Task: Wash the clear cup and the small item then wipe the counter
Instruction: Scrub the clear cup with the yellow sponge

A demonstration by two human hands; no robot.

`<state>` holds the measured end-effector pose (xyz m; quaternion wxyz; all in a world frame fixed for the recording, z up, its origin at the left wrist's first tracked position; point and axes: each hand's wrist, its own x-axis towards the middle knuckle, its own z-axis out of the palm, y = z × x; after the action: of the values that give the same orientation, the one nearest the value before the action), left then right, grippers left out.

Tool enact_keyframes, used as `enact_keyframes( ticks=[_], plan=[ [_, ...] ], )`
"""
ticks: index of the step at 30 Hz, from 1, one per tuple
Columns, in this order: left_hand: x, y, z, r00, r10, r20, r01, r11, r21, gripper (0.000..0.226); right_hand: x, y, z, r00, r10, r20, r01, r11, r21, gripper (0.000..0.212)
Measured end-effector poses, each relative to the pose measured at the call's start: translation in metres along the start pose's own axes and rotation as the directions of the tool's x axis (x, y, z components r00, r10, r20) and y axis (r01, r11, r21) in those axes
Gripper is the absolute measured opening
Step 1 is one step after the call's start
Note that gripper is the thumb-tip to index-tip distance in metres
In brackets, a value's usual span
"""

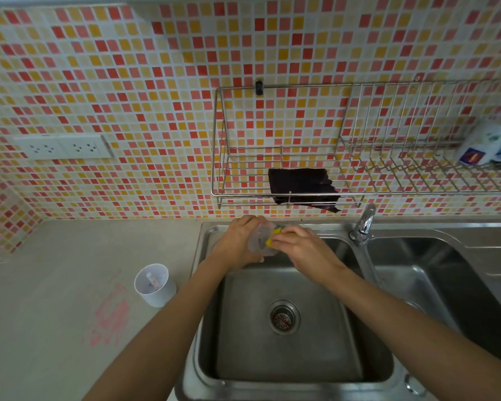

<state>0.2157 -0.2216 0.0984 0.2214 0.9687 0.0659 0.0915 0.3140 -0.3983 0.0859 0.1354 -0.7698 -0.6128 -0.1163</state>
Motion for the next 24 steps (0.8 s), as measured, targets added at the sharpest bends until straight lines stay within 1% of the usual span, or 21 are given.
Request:
enact_keyframes(
  ticks=[3, 6, 9, 11, 13, 14, 15, 17, 18, 19, 20, 22, 24],
  plan=[
    [0.0, 0.001, -0.003, 0.999, -0.016, 0.029, 0.018, 0.999, -0.045, 0.088, -0.002, -0.003, 0.001, 0.999, 0.002, -0.036, -0.002, 1.0, -0.018, 0.045],
    [-0.003, 0.0, -0.003, 0.997, -0.065, 0.04, 0.071, 0.986, -0.153, 0.088, -0.001, -0.007, 0.002, 0.999, 0.032, -0.036, -0.032, 0.999, 0.0, 0.043],
    [-0.006, 0.0, 0.001, 0.995, -0.097, -0.003, 0.094, 0.971, -0.22, 0.094, 0.003, -0.011, -0.002, 0.997, 0.06, -0.055, -0.059, 0.998, 0.022, 0.042],
    [-0.006, 0.002, 0.003, 0.993, -0.104, -0.054, 0.091, 0.973, -0.214, 0.098, 0.005, -0.013, -0.004, 0.996, 0.06, -0.07, -0.057, 0.997, 0.043, 0.041],
    [-0.006, 0.003, 0.004, 0.989, -0.103, -0.11, 0.08, 0.977, -0.196, 0.095, 0.007, -0.018, -0.006, 0.997, 0.048, -0.063, -0.043, 0.995, 0.088, 0.039],
    [-0.006, 0.002, 0.004, 0.987, -0.091, -0.133, 0.067, 0.982, -0.178, 0.093, 0.008, -0.02, -0.007, 0.997, 0.055, -0.047, -0.048, 0.99, 0.132, 0.037],
    [-0.007, 0.001, 0.004, 0.987, -0.07, -0.146, 0.048, 0.987, -0.154, 0.091, 0.008, -0.022, -0.007, 0.996, 0.087, -0.001, -0.085, 0.976, 0.199, 0.035],
    [-0.009, -0.003, 0.004, 0.991, -0.025, -0.132, 0.011, 0.994, -0.105, 0.089, 0.009, -0.022, -0.009, 0.981, 0.152, 0.121, -0.182, 0.933, 0.311, 0.033],
    [-0.01, -0.004, 0.004, 0.993, -0.005, -0.118, -0.004, 0.997, -0.079, 0.089, 0.01, -0.02, -0.011, 0.975, 0.151, 0.166, -0.199, 0.922, 0.333, 0.033],
    [-0.01, -0.005, 0.004, 0.995, 0.008, -0.103, -0.013, 0.999, -0.049, 0.088, 0.01, -0.018, -0.012, 0.976, 0.124, 0.181, -0.176, 0.934, 0.311, 0.035],
    [-0.011, -0.006, 0.003, 0.996, 0.014, -0.086, -0.016, 1.0, -0.017, 0.088, 0.011, -0.015, -0.013, 0.98, 0.077, 0.182, -0.121, 0.962, 0.244, 0.038],
    [-0.01, -0.007, 0.003, 0.998, 0.014, -0.064, -0.012, 1.0, 0.024, 0.089, 0.01, -0.009, -0.012, 0.984, -0.014, 0.178, 0.006, 0.999, 0.047, 0.047],
    [-0.009, -0.005, 0.001, 0.998, 0.016, -0.068, -0.015, 1.0, 0.021, 0.088, 0.006, -0.004, -0.009, 0.99, -0.01, 0.143, 0.017, 0.999, -0.048, 0.05]
  ],
)
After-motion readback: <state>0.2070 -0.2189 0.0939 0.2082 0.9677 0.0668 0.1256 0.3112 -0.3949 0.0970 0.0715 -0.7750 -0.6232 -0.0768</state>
